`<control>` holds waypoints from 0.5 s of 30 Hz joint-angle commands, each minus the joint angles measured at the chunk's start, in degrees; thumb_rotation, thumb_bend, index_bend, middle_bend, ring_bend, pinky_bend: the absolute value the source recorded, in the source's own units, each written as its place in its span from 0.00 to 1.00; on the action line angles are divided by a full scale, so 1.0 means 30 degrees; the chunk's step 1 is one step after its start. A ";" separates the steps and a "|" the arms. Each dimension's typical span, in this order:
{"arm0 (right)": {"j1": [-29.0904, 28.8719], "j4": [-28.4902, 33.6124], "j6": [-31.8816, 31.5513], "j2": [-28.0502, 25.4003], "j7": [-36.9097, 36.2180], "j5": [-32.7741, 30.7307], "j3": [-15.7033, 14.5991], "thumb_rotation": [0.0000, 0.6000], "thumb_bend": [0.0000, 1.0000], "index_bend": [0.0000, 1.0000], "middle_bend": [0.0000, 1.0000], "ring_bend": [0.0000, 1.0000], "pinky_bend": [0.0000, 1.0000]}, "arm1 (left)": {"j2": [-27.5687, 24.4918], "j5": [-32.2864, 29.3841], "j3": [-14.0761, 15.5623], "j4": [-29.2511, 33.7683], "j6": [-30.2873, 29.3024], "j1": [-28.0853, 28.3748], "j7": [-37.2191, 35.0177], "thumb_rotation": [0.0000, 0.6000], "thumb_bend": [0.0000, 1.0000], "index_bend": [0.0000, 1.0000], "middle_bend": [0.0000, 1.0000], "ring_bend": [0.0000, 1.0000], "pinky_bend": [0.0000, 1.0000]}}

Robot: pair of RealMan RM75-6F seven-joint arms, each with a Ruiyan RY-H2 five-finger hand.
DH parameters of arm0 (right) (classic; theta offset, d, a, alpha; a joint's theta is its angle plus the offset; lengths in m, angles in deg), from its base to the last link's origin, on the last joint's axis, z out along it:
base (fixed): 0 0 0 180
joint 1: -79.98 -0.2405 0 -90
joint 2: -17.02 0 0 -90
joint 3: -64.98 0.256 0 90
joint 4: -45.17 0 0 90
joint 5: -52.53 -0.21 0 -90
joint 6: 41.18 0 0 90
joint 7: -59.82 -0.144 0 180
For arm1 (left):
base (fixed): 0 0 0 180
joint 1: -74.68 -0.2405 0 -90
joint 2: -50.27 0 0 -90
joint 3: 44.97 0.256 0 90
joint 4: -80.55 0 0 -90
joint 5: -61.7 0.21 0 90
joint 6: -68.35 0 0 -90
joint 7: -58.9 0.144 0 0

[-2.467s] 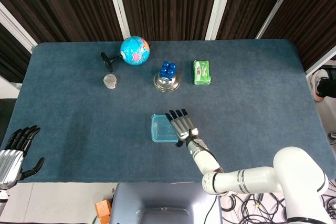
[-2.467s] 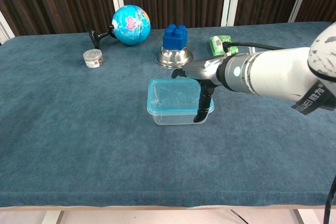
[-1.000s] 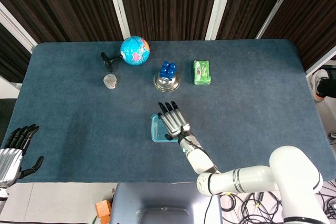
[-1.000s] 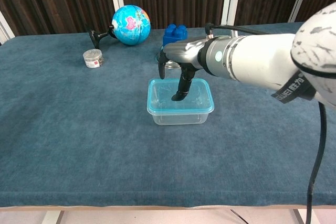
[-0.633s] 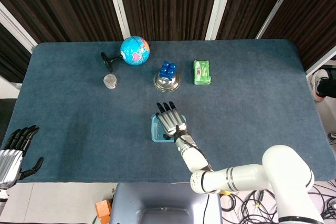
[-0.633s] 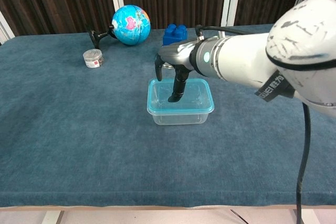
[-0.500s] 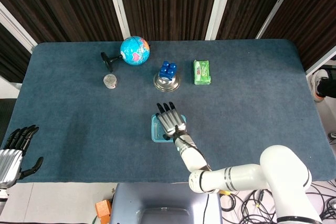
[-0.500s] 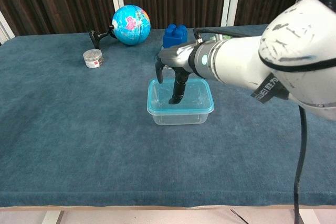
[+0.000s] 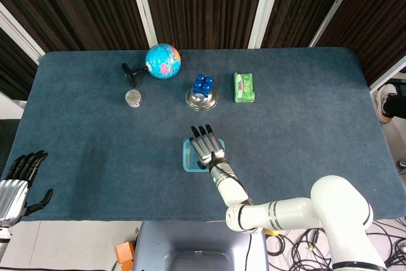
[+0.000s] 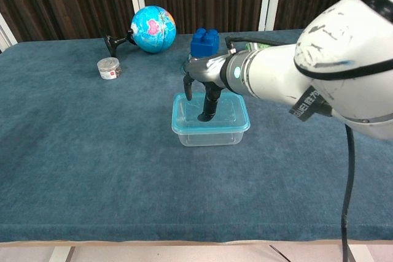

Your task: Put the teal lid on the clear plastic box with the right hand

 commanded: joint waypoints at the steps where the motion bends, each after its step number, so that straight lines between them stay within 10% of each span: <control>1: -0.0023 -0.0062 0.0042 0.0043 -0.0007 -0.0060 0.0023 1.00 0.18 0.33 0.00 0.00 0.00 | -0.0004 0.0003 -0.0011 -0.0010 -0.0015 0.0002 -0.0031 1.00 0.36 0.00 0.05 0.04 0.04; 15: -0.0107 0.0064 -0.0180 -0.0010 0.0198 -0.0070 -0.0026 1.00 0.17 0.37 0.00 0.00 0.00 | -0.0029 0.0042 -0.0042 -0.0078 -0.0031 0.0049 -0.0296 1.00 0.36 0.00 0.05 0.04 0.04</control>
